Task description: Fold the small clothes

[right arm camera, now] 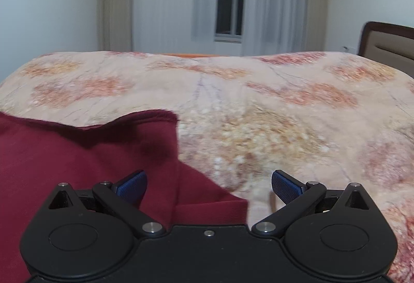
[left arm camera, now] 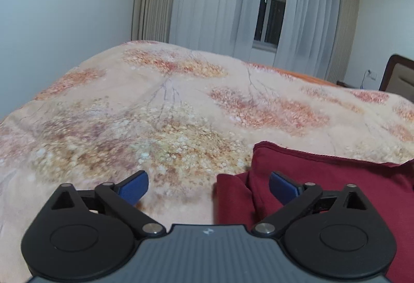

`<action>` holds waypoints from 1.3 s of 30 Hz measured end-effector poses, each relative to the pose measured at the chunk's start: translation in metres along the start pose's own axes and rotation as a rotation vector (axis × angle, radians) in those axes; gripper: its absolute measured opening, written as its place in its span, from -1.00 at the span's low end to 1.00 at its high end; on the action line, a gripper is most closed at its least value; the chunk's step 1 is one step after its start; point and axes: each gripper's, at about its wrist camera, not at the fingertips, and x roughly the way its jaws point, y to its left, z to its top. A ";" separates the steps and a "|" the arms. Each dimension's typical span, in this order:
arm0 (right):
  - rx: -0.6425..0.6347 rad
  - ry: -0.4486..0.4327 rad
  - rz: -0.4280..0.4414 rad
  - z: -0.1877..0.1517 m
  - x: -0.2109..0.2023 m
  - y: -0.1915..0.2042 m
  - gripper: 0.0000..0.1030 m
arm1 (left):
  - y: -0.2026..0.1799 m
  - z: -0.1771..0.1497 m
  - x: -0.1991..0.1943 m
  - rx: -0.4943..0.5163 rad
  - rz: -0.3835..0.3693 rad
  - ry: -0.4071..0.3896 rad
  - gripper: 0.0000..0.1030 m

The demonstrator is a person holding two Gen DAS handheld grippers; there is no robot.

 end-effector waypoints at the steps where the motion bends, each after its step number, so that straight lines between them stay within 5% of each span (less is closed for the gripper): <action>1: 0.018 0.020 -0.029 0.001 0.003 -0.002 0.99 | 0.000 -0.005 -0.011 -0.024 -0.006 -0.004 0.99; 7: 0.119 0.076 -0.043 0.004 0.012 -0.010 0.99 | 0.000 -0.046 -0.070 -0.114 -0.016 -0.025 0.99; 18: -0.011 0.009 -0.056 0.011 -0.037 0.021 0.99 | -0.027 -0.099 -0.106 -0.197 -0.086 0.012 0.99; 24: -0.311 -0.091 -0.117 0.015 -0.061 0.074 0.99 | -0.045 -0.112 -0.116 -0.248 -0.149 0.051 0.99; 30: -0.691 -0.256 -0.309 0.005 -0.061 0.128 0.99 | -0.051 -0.113 -0.117 -0.264 -0.152 0.062 0.99; 39: -0.476 -0.118 0.101 0.031 -0.027 0.165 0.99 | -0.051 -0.117 -0.115 -0.267 -0.154 0.054 0.99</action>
